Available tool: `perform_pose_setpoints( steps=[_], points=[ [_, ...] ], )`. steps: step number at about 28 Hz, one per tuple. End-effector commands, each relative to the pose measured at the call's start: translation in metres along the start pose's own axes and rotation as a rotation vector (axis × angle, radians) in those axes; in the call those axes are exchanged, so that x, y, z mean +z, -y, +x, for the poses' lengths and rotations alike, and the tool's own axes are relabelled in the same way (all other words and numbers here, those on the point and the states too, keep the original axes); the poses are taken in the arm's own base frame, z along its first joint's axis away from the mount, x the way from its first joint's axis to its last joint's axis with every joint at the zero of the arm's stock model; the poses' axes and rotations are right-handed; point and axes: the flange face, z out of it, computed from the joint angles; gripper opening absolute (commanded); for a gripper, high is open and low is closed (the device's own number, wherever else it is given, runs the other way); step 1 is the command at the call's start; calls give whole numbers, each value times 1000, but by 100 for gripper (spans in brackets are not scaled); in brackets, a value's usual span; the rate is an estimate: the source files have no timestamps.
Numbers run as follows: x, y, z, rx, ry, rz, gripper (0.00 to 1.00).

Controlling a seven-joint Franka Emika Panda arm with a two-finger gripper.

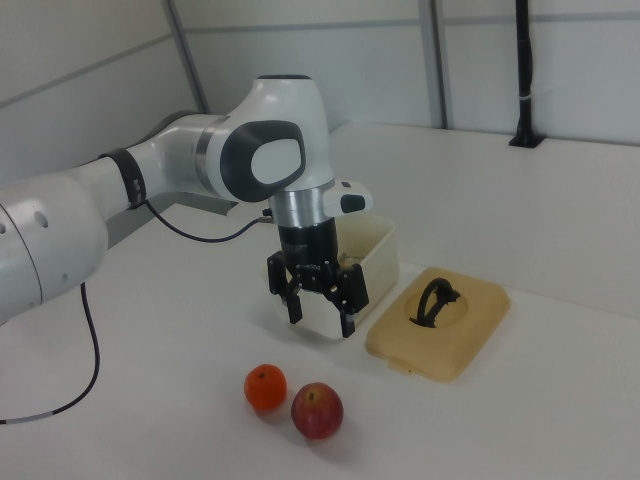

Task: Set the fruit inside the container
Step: 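Move the open gripper down toward the red apple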

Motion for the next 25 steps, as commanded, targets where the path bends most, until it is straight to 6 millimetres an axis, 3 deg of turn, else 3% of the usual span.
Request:
perform_pose_setpoints(
  steps=[1, 5, 10, 25],
  points=[
    [-12, -11, -23, -4, -7, 1, 100],
    [-11, -8, -29, -8, -55, -3, 100],
    [6, -3, -32, -15, -162, -10, 100],
    [98, 21, -13, -59, -138, -1, 100]
  ],
)
